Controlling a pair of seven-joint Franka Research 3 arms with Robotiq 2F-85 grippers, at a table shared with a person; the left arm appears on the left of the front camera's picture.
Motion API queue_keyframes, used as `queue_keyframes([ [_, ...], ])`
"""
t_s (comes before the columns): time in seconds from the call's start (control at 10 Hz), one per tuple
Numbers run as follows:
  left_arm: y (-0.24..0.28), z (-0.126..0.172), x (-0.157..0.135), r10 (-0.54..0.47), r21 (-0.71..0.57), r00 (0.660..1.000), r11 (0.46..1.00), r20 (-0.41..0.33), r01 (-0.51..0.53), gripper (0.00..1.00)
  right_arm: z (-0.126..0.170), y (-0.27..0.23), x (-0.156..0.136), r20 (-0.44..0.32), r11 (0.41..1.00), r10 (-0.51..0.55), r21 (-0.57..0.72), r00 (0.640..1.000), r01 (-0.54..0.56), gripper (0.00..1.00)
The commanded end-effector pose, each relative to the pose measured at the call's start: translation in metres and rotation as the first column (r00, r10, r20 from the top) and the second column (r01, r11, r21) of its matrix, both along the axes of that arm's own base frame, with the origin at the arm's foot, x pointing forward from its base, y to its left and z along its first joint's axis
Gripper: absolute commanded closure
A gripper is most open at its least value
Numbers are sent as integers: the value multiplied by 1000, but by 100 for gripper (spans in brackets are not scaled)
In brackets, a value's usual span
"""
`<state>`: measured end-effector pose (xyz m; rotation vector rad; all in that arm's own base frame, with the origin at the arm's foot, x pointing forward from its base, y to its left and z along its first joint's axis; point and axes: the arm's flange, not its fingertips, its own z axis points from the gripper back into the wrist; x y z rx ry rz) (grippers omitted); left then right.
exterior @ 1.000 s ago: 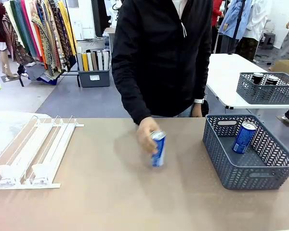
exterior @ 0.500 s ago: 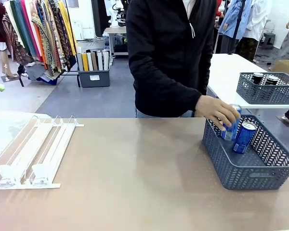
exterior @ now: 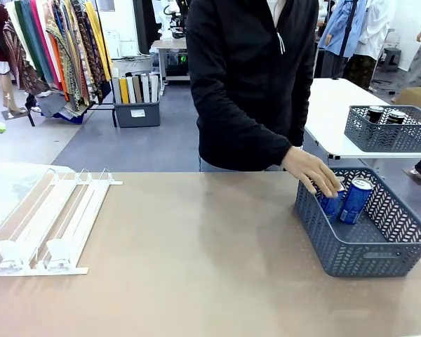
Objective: Retrieve and store the cans from the dispenser.
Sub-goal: Pick up one can from the Automatic Can Dispenser and place it in the middle of the table.
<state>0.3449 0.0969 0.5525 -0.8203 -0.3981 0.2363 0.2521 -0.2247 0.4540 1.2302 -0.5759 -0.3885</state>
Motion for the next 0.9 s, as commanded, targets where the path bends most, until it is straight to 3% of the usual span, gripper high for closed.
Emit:
queue_keyframes([
  [0.0, 2, 0, 1, -6, -20, 1000, 1000, 5, 6, 0, 3, 1, 1, 10, 1000, -5, 12, 1000, 5, 0],
  [0.8, 2, 0, 1, -6, -20, 1000, 1000, 5, 6, 0, 3, 1, 1, 10, 1000, -5, 12, 1000, 5, 0],
])
